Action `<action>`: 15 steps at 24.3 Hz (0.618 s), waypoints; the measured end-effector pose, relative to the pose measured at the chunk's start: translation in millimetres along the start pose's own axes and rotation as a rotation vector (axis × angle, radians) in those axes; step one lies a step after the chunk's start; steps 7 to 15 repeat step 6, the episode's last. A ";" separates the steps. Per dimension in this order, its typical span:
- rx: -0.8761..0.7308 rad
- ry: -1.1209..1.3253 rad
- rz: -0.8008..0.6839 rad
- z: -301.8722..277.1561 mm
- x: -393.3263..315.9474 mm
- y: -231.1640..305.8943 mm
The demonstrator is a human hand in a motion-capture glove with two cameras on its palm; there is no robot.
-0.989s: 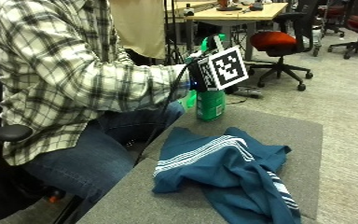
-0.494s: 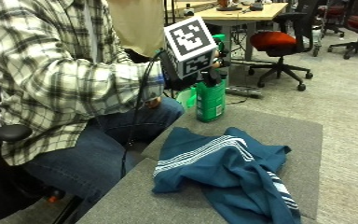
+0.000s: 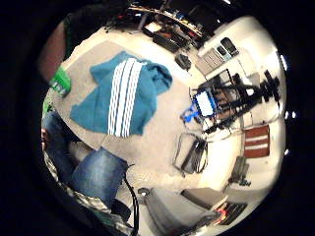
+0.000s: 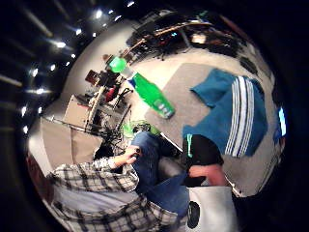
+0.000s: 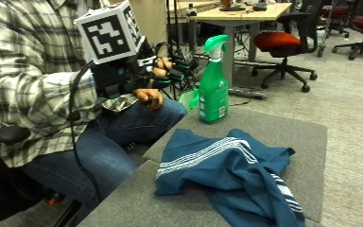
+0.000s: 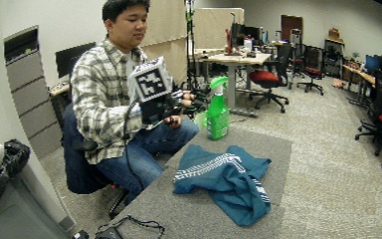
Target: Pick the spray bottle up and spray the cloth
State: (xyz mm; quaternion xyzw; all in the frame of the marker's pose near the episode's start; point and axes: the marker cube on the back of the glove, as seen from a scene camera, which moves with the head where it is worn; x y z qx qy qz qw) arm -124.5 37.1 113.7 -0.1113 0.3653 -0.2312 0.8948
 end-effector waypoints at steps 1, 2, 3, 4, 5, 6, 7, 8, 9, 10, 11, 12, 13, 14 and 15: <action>-0.003 0.030 0.038 -0.9 1.6 14.4; -0.006 0.058 0.074 -1.5 2.1 30.0; -0.007 0.082 0.106 -1.6 1.7 45.8; -0.010 0.100 0.133 -1.3 1.0 60.2; -0.013 0.111 0.153 -0.8 0.1 71.4; -0.015 0.116 0.164 -0.4 -0.4 77.7; -0.015 0.116 0.164 -0.4 -0.4 77.7; -0.015 0.116 0.164 -0.4 -0.4 77.7; -0.015 0.116 0.164 -0.4 -0.4 77.7; -0.015 0.116 0.164 -0.4 -0.4 77.7; -0.015 0.116 0.164 -0.4 -0.4 77.7; -0.015 0.116 0.164 -0.4 -0.4 77.7; -0.015 0.116 0.164 -0.4 -0.4 77.7; -0.015 0.116 0.164 -0.4 -0.4 77.7; -0.015 0.116 0.164 -0.4 -0.4 77.7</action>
